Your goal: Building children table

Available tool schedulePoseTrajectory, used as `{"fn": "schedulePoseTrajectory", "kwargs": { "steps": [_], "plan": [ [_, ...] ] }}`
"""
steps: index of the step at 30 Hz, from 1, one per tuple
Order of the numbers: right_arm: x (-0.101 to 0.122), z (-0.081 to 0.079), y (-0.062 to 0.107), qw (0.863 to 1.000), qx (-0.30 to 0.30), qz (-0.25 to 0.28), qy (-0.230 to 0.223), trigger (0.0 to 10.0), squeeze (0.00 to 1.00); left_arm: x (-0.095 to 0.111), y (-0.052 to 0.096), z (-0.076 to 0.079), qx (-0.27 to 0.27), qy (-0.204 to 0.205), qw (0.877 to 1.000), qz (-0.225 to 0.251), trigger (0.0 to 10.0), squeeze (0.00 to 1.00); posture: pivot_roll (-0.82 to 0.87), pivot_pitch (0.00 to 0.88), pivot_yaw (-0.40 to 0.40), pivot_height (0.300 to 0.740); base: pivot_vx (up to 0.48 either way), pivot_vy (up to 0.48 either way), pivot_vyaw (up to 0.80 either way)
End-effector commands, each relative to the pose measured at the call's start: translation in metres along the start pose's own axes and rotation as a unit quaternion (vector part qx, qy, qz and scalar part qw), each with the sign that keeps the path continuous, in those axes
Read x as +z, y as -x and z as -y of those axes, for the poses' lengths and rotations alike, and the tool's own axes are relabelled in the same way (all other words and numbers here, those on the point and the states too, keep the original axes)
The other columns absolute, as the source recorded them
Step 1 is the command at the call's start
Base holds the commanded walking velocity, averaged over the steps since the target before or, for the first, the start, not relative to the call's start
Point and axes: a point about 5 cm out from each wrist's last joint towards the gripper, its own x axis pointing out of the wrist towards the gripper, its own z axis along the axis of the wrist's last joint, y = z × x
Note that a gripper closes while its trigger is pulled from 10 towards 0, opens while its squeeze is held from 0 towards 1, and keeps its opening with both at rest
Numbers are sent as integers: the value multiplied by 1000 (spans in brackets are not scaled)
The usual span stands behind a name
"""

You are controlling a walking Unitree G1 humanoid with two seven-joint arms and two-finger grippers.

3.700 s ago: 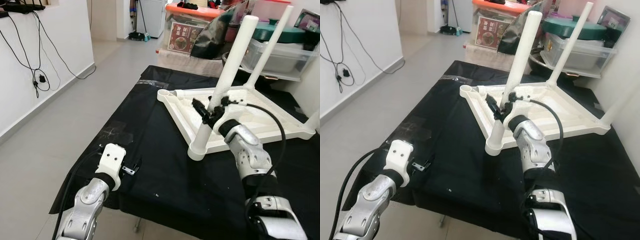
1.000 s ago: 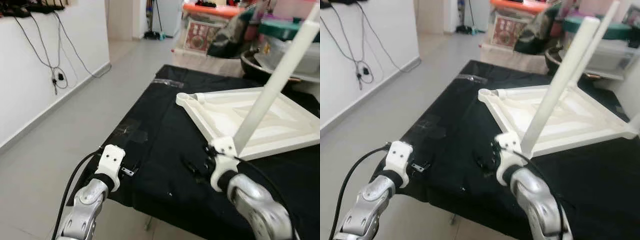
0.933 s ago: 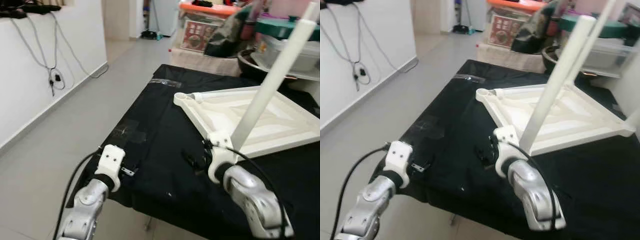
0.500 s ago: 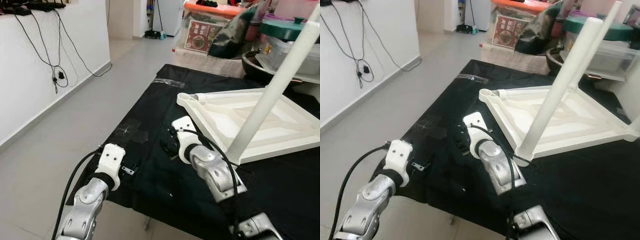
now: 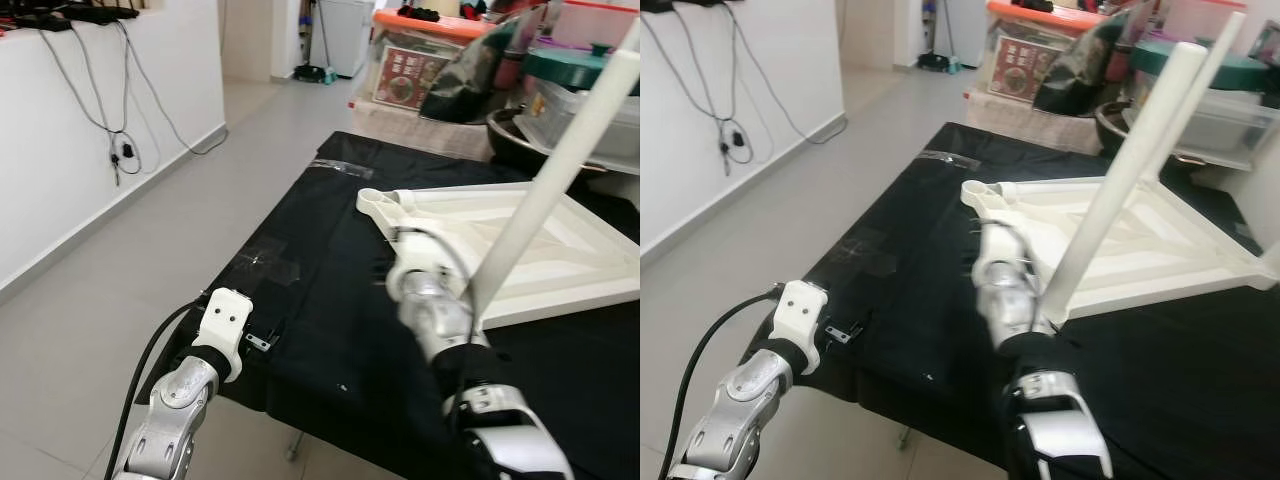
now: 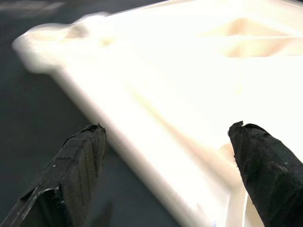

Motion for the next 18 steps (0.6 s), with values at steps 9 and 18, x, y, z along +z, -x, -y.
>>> {"fn": "schedulePoseTrajectory", "kwargs": {
  "steps": [9,18],
  "plan": [
    [1,143,-22,962,-266,17,-58,10000,0,-4,4,4,-6,3,1000,-9,10000,0,81,0,-112,740,0,0,0],
    [18,279,-5,911,-407,49,-50,10000,0,-5,6,3,-5,4,1000,-12,10000,0,60,0,-97,740,0,0,0]
  ]
}}
